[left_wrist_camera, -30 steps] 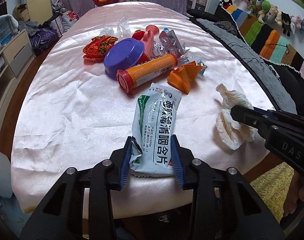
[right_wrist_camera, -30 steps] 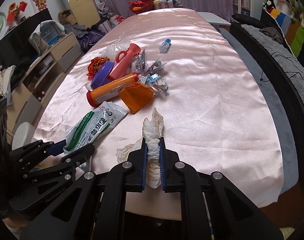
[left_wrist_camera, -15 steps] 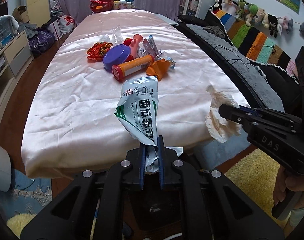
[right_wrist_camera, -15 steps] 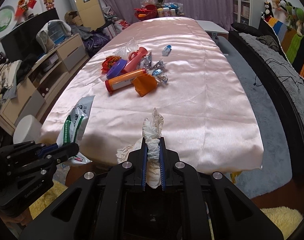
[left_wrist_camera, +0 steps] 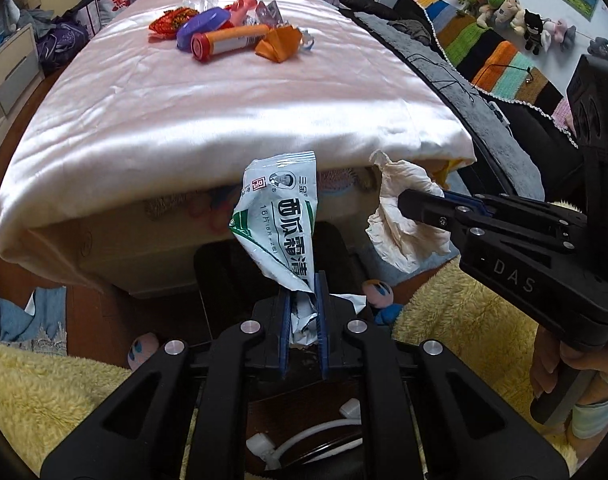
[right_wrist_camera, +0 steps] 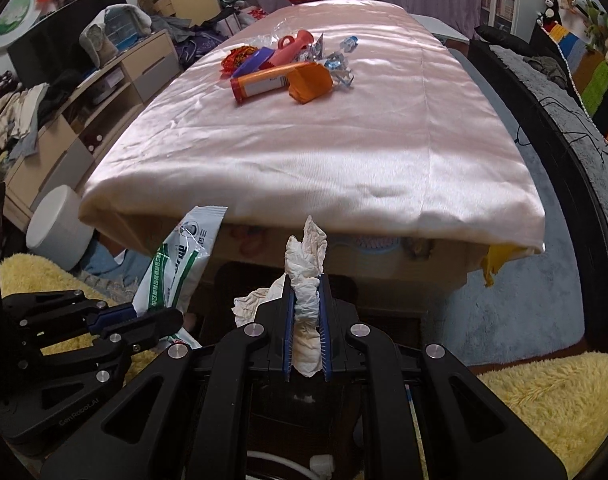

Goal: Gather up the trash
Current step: 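Lower both held items into the black bin under the table and open both tools, then raise both open tools back over the trash on the table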

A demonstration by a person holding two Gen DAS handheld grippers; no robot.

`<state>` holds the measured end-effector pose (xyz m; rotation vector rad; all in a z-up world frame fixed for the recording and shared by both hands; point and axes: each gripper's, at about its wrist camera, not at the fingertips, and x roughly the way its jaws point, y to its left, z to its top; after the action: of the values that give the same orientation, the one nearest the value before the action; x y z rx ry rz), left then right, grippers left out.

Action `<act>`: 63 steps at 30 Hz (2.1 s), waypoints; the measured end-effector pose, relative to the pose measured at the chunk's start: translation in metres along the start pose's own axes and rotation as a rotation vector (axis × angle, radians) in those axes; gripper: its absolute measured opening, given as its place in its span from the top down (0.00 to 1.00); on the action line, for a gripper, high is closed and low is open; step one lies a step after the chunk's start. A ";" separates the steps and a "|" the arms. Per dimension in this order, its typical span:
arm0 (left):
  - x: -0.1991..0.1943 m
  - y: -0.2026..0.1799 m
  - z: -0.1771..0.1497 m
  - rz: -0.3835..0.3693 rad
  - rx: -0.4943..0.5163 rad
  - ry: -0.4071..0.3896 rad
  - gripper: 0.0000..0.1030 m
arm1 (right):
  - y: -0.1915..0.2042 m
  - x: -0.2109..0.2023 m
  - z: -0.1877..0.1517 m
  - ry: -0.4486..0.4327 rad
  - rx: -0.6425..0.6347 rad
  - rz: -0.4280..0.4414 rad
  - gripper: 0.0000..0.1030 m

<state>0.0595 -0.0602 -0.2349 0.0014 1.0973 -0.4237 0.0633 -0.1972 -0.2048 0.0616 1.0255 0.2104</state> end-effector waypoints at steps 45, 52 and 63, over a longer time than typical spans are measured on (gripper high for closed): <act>0.030 0.026 -0.008 0.080 -0.037 0.088 0.18 | -0.025 0.032 0.000 0.087 0.128 0.039 0.25; -0.023 0.030 0.021 0.144 -0.043 -0.079 0.08 | -0.038 -0.001 0.025 -0.025 0.151 0.001 0.07; -0.055 0.048 0.086 0.201 -0.048 -0.180 0.08 | -0.050 -0.014 0.082 -0.105 0.130 -0.016 0.07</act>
<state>0.1284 -0.0157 -0.1573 0.0309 0.9196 -0.2123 0.1332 -0.2447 -0.1582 0.1807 0.9339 0.1238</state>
